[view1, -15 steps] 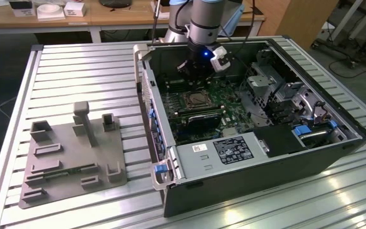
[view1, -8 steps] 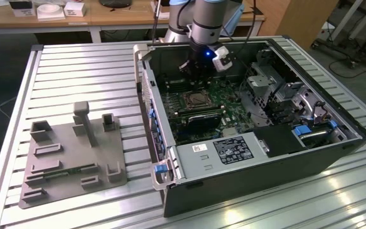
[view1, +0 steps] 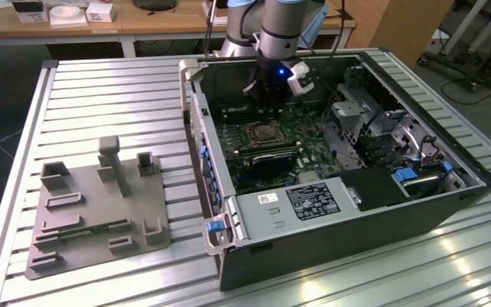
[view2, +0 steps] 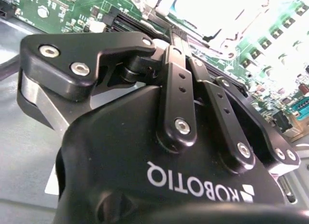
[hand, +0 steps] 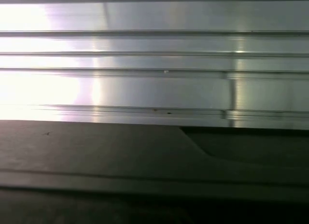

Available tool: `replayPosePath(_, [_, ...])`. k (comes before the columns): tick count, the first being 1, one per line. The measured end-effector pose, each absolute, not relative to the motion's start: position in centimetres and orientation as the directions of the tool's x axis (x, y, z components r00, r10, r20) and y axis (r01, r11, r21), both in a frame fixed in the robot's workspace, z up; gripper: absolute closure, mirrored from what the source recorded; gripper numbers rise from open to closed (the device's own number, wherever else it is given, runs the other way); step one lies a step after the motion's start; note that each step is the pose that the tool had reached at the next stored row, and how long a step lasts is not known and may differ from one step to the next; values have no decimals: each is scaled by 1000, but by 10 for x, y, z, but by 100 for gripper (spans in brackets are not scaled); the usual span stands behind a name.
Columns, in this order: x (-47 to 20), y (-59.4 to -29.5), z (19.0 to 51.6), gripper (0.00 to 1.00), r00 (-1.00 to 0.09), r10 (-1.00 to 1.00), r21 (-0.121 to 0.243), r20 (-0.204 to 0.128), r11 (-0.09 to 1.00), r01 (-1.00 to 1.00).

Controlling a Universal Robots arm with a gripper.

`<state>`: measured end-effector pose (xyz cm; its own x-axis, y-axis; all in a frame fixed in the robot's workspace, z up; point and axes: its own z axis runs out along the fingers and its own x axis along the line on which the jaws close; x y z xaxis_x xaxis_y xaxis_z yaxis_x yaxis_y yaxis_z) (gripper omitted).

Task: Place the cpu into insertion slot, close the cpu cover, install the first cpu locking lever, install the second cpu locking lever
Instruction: 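Install the first cpu locking lever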

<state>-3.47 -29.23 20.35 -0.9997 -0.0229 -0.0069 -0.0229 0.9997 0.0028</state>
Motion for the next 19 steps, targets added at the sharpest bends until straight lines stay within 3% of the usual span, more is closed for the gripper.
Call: replayPosePath(19, [-25,-292,203,90,-1000,-23,2,-7,1000,-23])
